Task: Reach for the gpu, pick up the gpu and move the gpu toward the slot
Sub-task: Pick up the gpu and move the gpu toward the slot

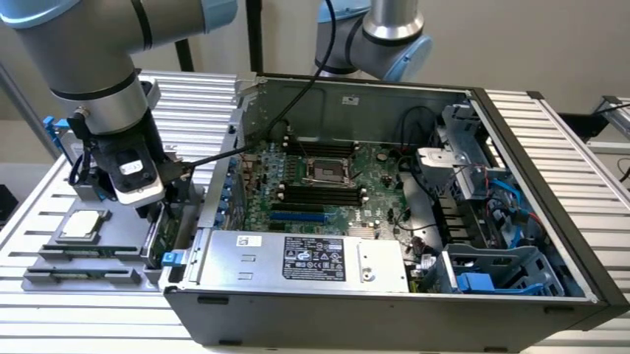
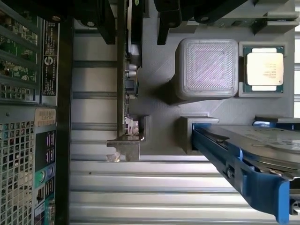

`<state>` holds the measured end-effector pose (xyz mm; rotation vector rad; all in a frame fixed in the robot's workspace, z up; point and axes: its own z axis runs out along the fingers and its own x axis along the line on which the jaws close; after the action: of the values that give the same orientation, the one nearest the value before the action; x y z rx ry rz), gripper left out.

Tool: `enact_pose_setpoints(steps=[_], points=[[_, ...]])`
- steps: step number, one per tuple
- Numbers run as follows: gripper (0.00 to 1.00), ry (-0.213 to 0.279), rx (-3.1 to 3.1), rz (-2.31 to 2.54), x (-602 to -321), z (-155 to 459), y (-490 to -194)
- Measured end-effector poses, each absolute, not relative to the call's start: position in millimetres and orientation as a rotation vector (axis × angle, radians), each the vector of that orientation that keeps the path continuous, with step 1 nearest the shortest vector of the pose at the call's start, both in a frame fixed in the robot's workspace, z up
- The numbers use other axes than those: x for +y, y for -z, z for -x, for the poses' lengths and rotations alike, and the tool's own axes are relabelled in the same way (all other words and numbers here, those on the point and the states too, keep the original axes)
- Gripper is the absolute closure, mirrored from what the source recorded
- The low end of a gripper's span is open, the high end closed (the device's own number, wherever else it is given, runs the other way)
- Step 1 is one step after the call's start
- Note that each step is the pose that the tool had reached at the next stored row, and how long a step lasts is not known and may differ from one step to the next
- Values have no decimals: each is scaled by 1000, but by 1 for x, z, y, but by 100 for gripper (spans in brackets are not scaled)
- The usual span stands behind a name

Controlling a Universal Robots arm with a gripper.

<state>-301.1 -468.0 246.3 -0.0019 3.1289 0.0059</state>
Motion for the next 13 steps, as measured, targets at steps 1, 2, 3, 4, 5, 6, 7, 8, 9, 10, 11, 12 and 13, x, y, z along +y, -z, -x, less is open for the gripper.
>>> enact_pose_setpoints(steps=[1,2,3,4,5,6,7,8,9,10,11,12,13], points=[[52,-6,3129,2,-468,301,-246],[52,-6,3129,2,-468,301,-245],[52,-6,3129,2,-468,301,-245],[52,-6,3129,2,-468,301,-245],[54,-6,3129,2,-468,301,-245],[54,-6,3129,2,-468,301,-245],[61,-6,3129,2,-467,301,-244],[61,-6,3129,2,-467,301,-244],[61,-6,3129,2,-467,301,-244],[61,-6,3129,2,-466,301,-244],[61,-6,3129,2,-466,301,-244],[61,-6,3129,2,-465,301,-244],[61,-6,3129,2,-465,301,-244]])
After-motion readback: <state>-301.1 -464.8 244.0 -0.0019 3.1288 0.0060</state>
